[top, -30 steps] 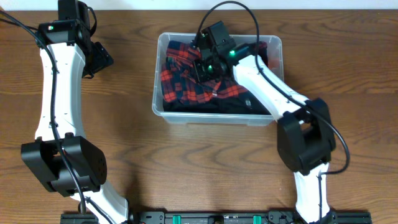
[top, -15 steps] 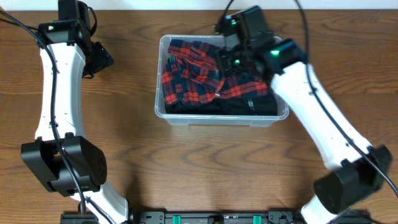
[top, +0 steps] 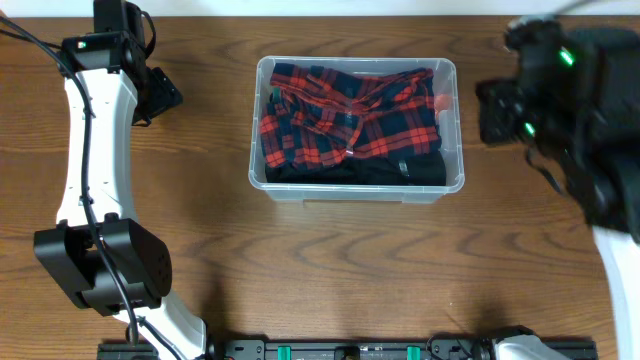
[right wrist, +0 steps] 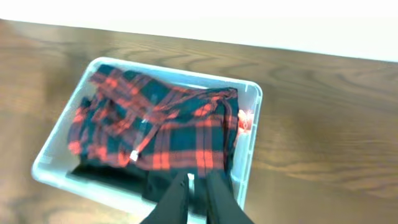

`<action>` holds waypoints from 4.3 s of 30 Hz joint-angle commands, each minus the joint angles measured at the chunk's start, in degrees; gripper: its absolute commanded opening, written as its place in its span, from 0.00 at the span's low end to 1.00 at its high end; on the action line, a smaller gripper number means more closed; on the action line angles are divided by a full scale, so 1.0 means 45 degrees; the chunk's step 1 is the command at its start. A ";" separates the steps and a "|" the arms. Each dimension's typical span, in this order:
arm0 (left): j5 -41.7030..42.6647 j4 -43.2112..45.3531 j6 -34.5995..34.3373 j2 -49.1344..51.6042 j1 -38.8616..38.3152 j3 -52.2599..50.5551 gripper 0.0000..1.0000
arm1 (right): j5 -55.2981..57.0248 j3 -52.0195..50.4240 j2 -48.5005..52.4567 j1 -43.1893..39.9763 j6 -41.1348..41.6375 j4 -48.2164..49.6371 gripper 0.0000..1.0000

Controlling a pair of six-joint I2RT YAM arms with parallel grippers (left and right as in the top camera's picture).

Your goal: Pack container

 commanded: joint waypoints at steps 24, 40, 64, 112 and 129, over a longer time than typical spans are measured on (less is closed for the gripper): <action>-0.0058 -0.0034 -0.0024 0.0078 0.0058 -0.0058 0.98 | -0.0015 -0.0024 -0.5503 -0.0092 -0.0767 -0.6071 0.99; -0.0058 -0.0034 -0.0024 0.0078 0.0058 -0.0058 0.98 | 0.0083 -0.0223 -0.5901 0.0617 -0.0772 -0.6460 0.99; -0.0058 -0.0034 -0.0024 0.0078 0.0058 -0.0058 0.98 | 0.0733 -1.3746 -1.3367 0.1404 -0.0865 0.3813 0.99; -0.0058 -0.0034 -0.0024 0.0078 0.0058 -0.0058 0.98 | 0.0607 -2.2309 -1.6412 -0.1802 0.0010 1.4158 0.99; -0.0058 -0.0034 -0.0024 0.0078 0.0058 -0.0058 0.98 | 0.0617 -2.2309 -1.6402 -0.2215 0.0000 1.3517 0.99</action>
